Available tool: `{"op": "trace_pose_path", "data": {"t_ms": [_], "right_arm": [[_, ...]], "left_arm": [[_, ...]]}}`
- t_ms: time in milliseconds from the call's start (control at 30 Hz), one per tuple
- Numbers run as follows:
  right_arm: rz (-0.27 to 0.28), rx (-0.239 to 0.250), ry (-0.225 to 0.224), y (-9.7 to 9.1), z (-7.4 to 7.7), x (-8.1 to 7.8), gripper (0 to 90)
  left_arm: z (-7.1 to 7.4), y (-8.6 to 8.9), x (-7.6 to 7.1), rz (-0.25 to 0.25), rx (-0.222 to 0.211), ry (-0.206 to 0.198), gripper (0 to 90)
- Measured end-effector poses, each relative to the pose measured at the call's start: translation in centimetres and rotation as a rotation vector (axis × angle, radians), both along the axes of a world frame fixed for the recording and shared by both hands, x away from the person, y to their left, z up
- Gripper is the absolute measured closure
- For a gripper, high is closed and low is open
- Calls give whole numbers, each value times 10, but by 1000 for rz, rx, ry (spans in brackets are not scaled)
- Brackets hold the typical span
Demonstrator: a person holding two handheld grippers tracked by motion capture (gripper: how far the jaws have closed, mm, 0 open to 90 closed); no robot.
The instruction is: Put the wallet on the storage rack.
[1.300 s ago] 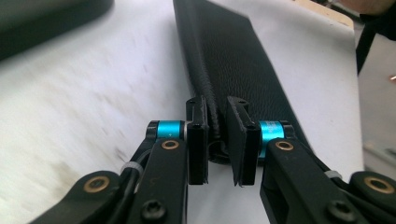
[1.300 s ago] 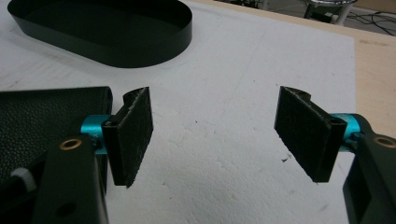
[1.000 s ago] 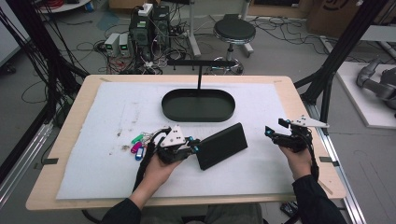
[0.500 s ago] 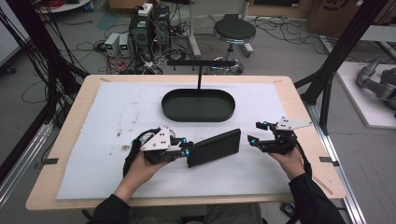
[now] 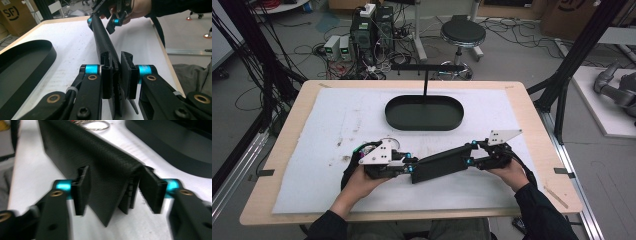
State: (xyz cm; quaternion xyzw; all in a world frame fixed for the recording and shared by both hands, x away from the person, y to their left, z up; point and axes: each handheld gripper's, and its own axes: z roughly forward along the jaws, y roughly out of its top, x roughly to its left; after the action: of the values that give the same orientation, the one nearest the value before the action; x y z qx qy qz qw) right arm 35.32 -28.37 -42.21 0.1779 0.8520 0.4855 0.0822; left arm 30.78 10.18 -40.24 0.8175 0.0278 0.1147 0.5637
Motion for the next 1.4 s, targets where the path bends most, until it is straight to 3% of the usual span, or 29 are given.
{"op": "trace_pose_path", "data": {"t_ms": [100, 133, 233, 367, 533, 733, 867, 1133, 1400], "right_arm": [[-4, -13, -21, 0, 1, -2, 526], [13, -11, -15, -3, 2, -1, 612], [49, -14, -21, -5, 3, -3, 695], [88, -16, -44, -2, 5, -8, 732], [83, -17, -27, -3, 6, -11, 746], [72, -14, -16, -3, 6, -15, 747], [74, -11, -5, -4, 5, -16, 746], [78, -9, 5, -6, 3, -17, 740], [73, 1, -12, -7, 3, -16, 626]], "left_arm": [[0, 2, 0, 8, 0, 0, 777], [-1, 4, 1, 28, -11, 13, 763], [-3, 8, 6, 73, -31, 57, 637], [-7, 10, 11, 116, -32, 127, 439], [-13, 8, 13, 131, 2, 169, 364], [-21, -4, 13, 126, 82, 185, 372], [-26, -9, 15, 107, 100, 207, 482], [-25, -6, 17, 85, 95, 210, 707], [-23, -6, 15, 82, 84, 179, 737]]}}
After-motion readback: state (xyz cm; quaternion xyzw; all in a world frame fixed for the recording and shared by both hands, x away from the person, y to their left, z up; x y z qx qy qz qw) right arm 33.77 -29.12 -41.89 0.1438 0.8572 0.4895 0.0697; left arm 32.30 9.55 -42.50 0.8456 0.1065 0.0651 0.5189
